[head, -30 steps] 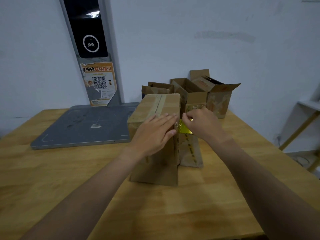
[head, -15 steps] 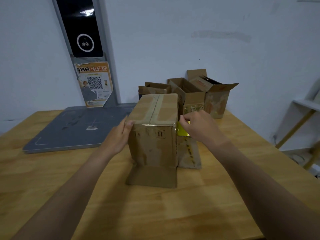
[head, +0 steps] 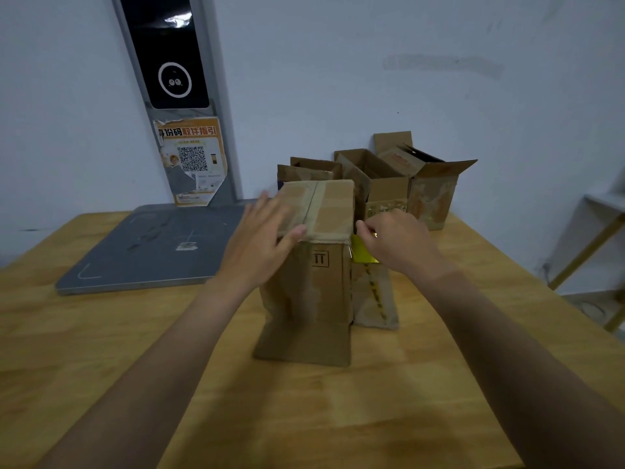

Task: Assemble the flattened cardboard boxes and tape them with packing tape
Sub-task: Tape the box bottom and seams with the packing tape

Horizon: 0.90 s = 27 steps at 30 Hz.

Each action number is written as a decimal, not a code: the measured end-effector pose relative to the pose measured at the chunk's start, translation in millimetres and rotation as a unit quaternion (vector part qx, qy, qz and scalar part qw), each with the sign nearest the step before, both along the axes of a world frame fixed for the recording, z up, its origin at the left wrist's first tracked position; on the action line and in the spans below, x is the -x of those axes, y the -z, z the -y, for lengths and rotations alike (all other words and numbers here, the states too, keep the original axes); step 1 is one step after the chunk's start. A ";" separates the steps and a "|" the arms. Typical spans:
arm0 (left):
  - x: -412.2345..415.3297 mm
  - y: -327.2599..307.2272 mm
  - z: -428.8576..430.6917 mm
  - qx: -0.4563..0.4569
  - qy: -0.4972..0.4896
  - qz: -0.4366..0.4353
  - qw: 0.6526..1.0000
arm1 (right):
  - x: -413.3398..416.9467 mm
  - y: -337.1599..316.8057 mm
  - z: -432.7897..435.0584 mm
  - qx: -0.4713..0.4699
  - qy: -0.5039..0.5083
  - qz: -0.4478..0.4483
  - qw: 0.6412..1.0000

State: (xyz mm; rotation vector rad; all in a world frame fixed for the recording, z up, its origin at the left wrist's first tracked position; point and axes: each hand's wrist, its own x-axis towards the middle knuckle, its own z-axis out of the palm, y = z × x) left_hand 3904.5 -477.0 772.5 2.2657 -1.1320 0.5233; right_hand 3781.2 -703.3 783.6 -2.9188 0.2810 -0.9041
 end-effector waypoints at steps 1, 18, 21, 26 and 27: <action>2.7 -9.4 11.4 -0.031 0.035 0.019 0.999 | -0.2 -1.6 1.5 -0.002 -0.013 -0.013 1.000; -31.6 -23.5 33.5 -0.172 0.138 -0.106 0.969 | 12.0 0.2 18.7 -0.115 -0.097 -0.094 0.984; -52.3 -15.9 7.1 -0.121 0.173 -0.140 0.967 | 13.3 2.5 18.4 -0.133 -0.100 -0.094 0.982; -62.9 5.8 -13.8 -0.009 0.161 -0.201 0.966 | 13.5 4.7 16.7 -0.147 -0.099 -0.073 0.981; -63.1 7.8 -14.2 -0.016 0.150 -0.190 0.970 | 13.5 4.8 16.0 -0.146 -0.098 -0.072 0.982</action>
